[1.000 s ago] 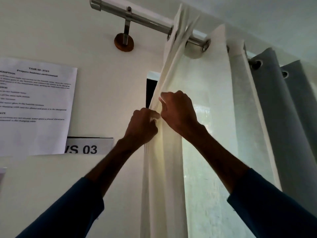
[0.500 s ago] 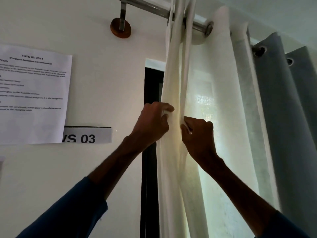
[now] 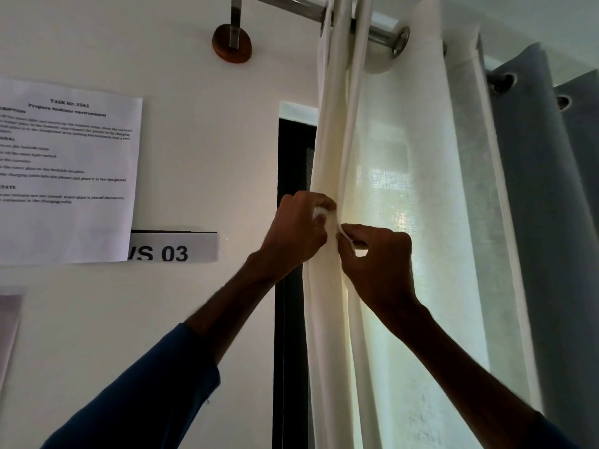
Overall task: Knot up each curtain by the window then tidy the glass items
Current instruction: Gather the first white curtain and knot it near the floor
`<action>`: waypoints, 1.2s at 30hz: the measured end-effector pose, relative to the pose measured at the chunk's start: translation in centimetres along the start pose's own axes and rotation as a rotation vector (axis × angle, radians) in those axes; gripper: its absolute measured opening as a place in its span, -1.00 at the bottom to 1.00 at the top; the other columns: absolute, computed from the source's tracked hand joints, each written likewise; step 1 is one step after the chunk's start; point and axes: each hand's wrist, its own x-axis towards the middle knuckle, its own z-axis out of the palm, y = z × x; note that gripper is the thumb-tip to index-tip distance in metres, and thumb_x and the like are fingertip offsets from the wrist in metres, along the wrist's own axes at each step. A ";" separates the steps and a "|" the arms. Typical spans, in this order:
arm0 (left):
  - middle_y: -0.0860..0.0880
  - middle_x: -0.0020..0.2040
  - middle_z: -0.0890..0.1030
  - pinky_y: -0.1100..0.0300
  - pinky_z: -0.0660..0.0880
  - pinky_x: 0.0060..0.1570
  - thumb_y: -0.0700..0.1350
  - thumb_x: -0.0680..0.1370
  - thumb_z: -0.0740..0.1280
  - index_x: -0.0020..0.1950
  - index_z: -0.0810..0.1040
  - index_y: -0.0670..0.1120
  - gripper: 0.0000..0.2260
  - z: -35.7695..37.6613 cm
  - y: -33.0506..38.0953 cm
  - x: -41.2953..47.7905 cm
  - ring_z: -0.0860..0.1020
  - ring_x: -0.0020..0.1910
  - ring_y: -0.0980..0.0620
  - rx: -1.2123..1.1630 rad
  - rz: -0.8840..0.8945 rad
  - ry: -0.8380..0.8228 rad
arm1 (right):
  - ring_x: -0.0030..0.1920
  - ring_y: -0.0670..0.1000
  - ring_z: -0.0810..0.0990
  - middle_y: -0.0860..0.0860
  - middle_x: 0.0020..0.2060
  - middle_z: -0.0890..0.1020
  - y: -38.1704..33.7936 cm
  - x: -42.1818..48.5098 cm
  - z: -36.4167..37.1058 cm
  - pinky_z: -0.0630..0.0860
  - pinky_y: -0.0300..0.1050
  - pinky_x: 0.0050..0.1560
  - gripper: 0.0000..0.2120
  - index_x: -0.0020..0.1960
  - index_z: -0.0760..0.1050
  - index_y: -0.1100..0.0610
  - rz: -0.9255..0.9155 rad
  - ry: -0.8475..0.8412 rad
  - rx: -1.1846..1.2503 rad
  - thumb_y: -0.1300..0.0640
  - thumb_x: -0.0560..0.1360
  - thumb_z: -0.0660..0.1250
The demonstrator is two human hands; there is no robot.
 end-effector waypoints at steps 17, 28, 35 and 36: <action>-0.12 -0.39 0.44 -0.06 0.56 -0.30 -0.30 0.55 0.18 -0.30 0.48 -0.36 -0.74 -0.4 2.1 0.3 0.46 -0.37 -0.05 -0.364 -0.309 -0.147 | -0.32 0.03 0.66 0.01 -0.25 0.71 -0.7 -1.0 -0.1 0.62 -0.03 -0.31 -0.93 -0.03 0.71 0.12 -0.062 -0.064 -0.120 0.19 0.50 0.46; 0.08 -0.49 0.36 0.45 0.32 -0.50 -0.13 0.47 0.47 -0.35 0.40 -0.14 -0.69 0.2 1.3 -0.3 0.39 -0.58 0.18 -0.071 -0.186 0.085 | -0.27 -0.20 0.64 -0.16 -0.26 0.70 -0.3 0.3 -2.0 0.54 -0.23 -0.25 -0.81 -0.12 0.69 0.01 -0.031 -0.159 -0.019 -0.11 0.48 0.45; 0.06 -0.40 0.39 0.36 0.30 -0.53 -0.20 0.55 0.39 -0.08 0.42 -0.17 -0.86 1.0 -1.3 -0.8 0.34 -0.53 0.13 -0.079 -0.163 0.093 | 0.07 0.00 0.59 -0.04 0.03 0.67 3.9 2.8 -4.6 0.56 -0.13 0.02 -0.69 0.18 0.60 0.12 0.053 0.211 -0.252 0.03 0.48 0.46; 0.06 -0.36 0.42 0.37 0.33 -0.52 -0.25 0.55 0.36 0.08 0.41 -0.18 -0.83 1.0 -1.4 -1.0 0.40 -0.53 0.12 -0.128 -0.155 0.110 | 0.16 0.04 0.55 0.02 0.10 0.65 4.6 3.3 -5.1 0.47 -0.19 0.15 -0.60 0.25 0.55 0.16 0.077 0.252 -0.306 0.02 0.48 0.47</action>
